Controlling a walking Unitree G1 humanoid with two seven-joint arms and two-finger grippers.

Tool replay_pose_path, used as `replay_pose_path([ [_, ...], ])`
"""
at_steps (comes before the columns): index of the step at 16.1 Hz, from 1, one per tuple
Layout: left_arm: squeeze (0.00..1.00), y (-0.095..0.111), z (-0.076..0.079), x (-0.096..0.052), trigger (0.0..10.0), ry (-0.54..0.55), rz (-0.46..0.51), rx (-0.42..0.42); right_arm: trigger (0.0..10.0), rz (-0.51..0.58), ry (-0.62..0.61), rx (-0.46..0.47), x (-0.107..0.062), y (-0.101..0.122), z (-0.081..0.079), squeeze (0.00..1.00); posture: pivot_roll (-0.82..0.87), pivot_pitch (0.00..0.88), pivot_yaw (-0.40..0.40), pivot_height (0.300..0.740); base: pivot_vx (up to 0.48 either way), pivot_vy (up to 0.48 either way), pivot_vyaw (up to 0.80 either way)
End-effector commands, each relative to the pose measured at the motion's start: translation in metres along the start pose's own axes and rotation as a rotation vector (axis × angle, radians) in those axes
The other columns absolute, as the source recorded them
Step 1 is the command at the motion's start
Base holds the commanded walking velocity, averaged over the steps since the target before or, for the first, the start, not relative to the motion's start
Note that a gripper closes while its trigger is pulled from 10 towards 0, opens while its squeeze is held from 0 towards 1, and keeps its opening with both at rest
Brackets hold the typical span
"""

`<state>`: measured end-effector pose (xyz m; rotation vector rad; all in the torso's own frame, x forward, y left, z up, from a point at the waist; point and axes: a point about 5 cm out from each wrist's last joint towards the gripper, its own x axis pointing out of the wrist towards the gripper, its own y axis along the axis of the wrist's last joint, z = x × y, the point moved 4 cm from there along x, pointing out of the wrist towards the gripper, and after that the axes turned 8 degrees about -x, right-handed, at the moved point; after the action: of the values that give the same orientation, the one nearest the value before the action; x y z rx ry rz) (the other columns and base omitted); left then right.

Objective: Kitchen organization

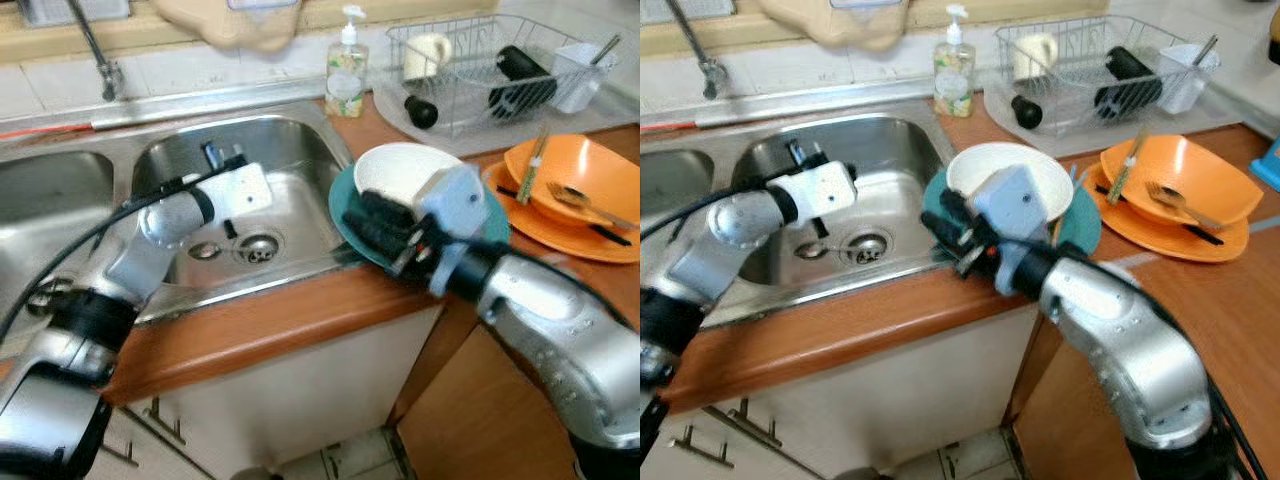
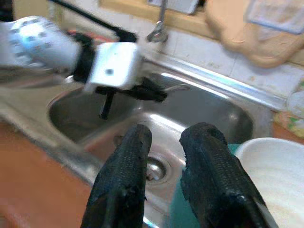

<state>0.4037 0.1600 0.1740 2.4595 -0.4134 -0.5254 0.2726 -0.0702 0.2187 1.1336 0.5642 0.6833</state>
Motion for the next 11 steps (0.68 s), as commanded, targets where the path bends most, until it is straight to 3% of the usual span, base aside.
replay_pose_path([
  [1, 0.0, -0.009, -0.005, 0.004, 0.0, 0.015, -0.058, 0.01, 10.0, -0.034, 0.006, -0.019, 0.001, -0.007, -0.005, 0.0, -0.09, 0.0, 0.043, 0.74, 0.0, 0.0, 0.0],
  [3, 0.0, -0.021, 0.001, 0.009, 0.0, -0.014, -0.115, 0.013, 10.0, -0.053, 0.015, -0.026, 0.002, -0.01, -0.009, 0.0, -0.09, 0.0, 0.043, 0.74, 0.0, 0.0, 0.0],
  [4, 0.0, -0.035, 0.015, 0.013, 4.9, -0.086, -0.19, 0.005, 10.0, -0.085, 0.03, -0.033, 0.003, -0.016, -0.013, 0.0, -0.09, 0.0, 0.046, 0.74, 0.0, 0.0, 0.0],
  [5, 0.0, -0.038, 0.019, 0.014, 10.0, -0.107, -0.206, 0.012, 10.0, -0.092, 0.033, -0.036, 0.003, -0.017, -0.013, 0.0, -0.09, 0.0, 0.045, 0.74, 0.0, 0.0, 0.0],
  [9, 0.0, -0.052, 0.043, 0.018, 10.0, -0.195, -0.273, -0.049, 10.0, -0.193, 0.006, -0.042, 0.002, -0.036, -0.01, 0.0, -0.1, 0.0, 0.044, 0.74, 0.0, 0.0, 0.0],
  [10, 0.7, -0.052, 0.045, 0.018, 10.0, -0.203, -0.276, -0.067, 10.0, -0.207, 0.005, -0.046, 0.002, -0.039, -0.011, 0.0, -0.1, 0.0, 0.046, 0.74, 0.0, 0.0, 0.0],
  [11, 1.0, -0.053, 0.047, 0.019, 10.0, -0.213, -0.276, -0.072, 10.0, -0.211, 0.004, -0.046, 0.002, -0.04, -0.011, 0.0, -0.1, 0.0, 0.046, 0.74, 0.0, 0.0, 0.0],
])
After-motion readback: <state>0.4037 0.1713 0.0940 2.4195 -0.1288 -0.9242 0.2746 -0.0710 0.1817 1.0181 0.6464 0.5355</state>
